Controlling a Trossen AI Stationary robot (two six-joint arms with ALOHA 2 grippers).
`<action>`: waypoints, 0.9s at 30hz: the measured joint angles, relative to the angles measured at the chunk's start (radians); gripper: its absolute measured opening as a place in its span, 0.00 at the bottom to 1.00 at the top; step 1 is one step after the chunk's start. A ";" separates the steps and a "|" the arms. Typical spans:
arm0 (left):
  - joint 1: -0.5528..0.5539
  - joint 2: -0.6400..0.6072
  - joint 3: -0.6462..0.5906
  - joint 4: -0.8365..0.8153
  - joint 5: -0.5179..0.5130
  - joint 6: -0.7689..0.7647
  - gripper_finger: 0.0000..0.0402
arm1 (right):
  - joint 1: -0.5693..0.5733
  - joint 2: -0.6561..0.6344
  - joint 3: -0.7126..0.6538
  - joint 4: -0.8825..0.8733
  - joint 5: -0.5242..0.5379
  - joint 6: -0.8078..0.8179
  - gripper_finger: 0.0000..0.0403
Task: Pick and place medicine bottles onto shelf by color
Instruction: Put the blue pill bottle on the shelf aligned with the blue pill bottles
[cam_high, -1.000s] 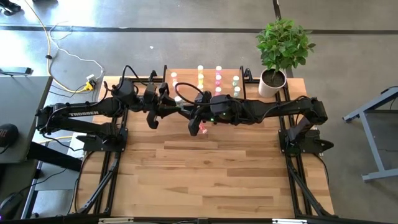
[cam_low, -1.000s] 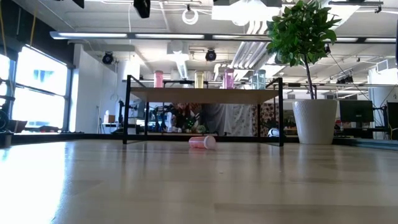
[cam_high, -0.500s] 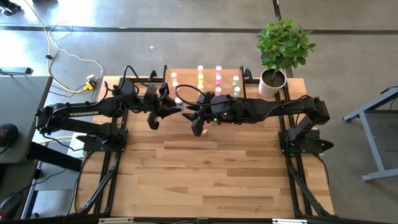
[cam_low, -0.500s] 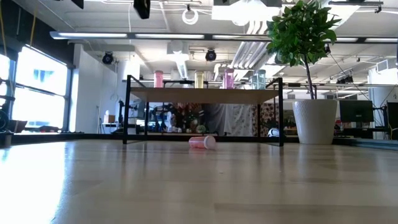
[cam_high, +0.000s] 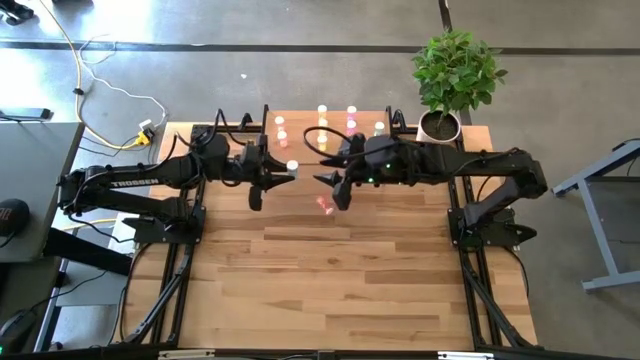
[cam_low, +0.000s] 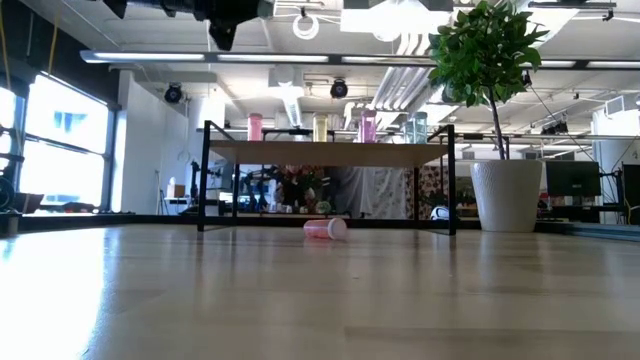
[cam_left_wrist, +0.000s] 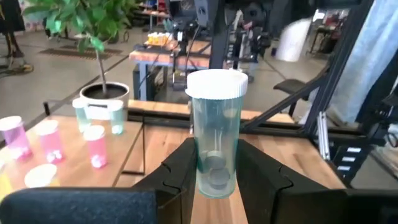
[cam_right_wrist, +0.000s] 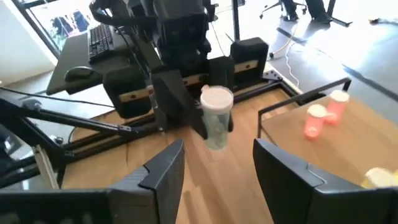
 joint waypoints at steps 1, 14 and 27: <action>0.000 0.000 0.000 -0.009 -0.002 0.003 0.22 | -0.009 -0.004 0.000 -0.004 -0.013 -0.016 0.45; -0.052 0.020 0.001 -0.045 -0.143 0.009 0.22 | -0.149 -0.010 0.000 0.008 -0.256 -0.195 0.49; -0.084 0.131 0.001 0.013 -0.211 0.009 0.22 | -0.202 0.066 0.000 0.038 -0.463 -0.283 0.50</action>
